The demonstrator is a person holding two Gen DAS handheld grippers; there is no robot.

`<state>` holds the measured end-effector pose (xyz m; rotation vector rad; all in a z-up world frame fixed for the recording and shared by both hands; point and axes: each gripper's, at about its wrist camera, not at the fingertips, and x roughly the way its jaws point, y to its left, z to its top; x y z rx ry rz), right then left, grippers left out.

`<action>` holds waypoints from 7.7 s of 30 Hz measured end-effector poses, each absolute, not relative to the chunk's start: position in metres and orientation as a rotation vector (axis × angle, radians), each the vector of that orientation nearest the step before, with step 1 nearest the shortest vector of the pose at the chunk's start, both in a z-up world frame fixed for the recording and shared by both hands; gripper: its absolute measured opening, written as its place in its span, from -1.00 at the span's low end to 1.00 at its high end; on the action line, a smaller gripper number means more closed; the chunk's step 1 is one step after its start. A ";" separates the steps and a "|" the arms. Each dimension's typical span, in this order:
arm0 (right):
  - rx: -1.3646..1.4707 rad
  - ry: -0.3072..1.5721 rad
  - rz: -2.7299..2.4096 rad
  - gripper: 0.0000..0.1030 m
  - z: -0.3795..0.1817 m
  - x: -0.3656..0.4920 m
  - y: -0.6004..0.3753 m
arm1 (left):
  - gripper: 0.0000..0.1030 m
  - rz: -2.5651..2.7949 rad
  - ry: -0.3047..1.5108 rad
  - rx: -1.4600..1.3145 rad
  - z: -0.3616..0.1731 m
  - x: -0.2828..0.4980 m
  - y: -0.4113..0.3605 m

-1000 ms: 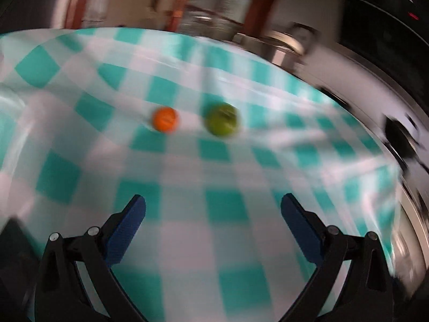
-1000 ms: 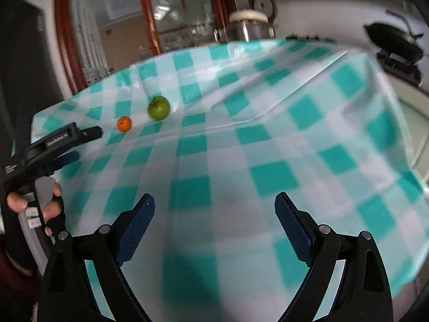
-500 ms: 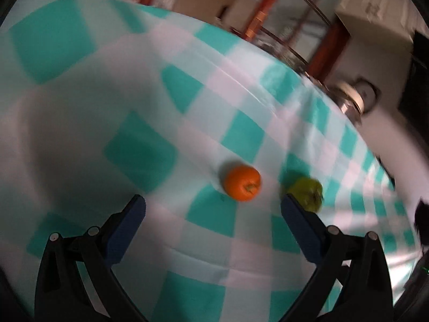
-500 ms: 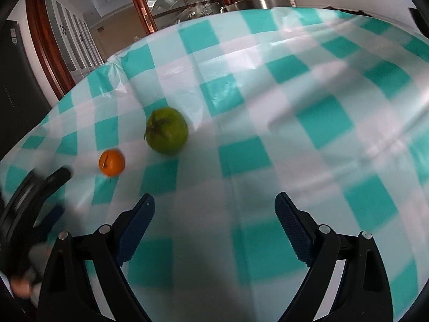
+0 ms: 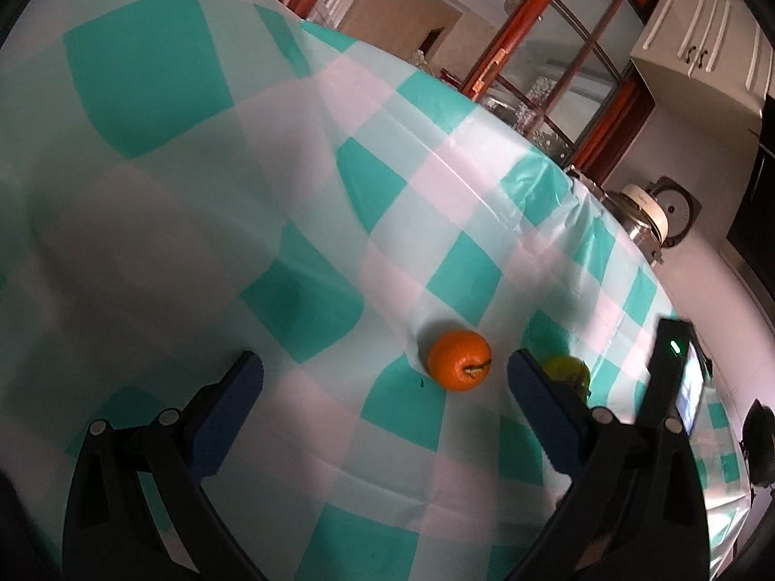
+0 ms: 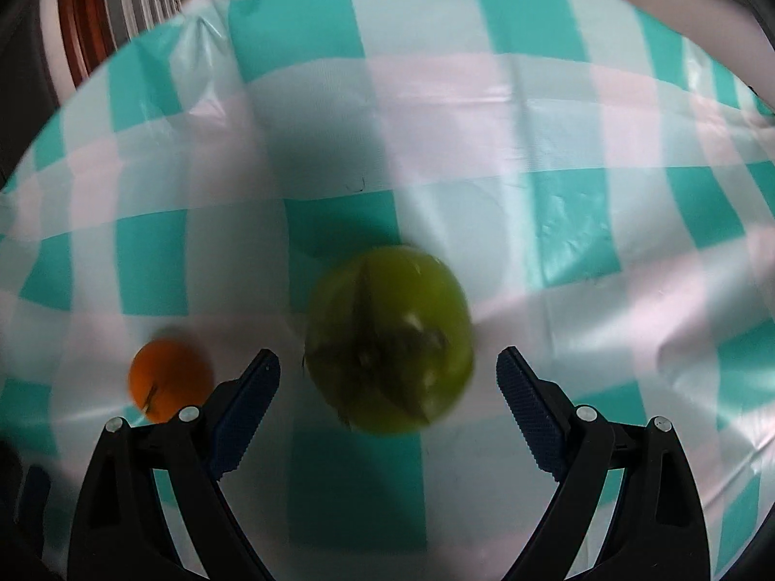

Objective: Organize fruits

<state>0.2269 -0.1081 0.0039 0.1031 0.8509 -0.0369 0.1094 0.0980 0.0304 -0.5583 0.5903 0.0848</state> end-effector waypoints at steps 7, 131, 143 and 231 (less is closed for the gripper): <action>0.153 0.846 -0.012 0.19 0.004 0.222 -0.122 | 0.96 0.027 0.635 -0.501 0.027 0.116 0.086; 0.394 0.713 -0.458 0.19 -0.067 -0.395 -0.429 | -0.14 -1.041 0.681 0.479 0.010 -0.294 -0.259; 0.443 1.064 -0.585 0.19 -0.151 -0.381 -0.505 | -0.14 -1.332 1.006 0.941 -0.119 -0.362 -0.372; 0.560 1.008 -0.940 0.66 -0.126 -0.472 -0.433 | 0.97 -1.010 0.796 0.779 -0.087 -0.335 -0.320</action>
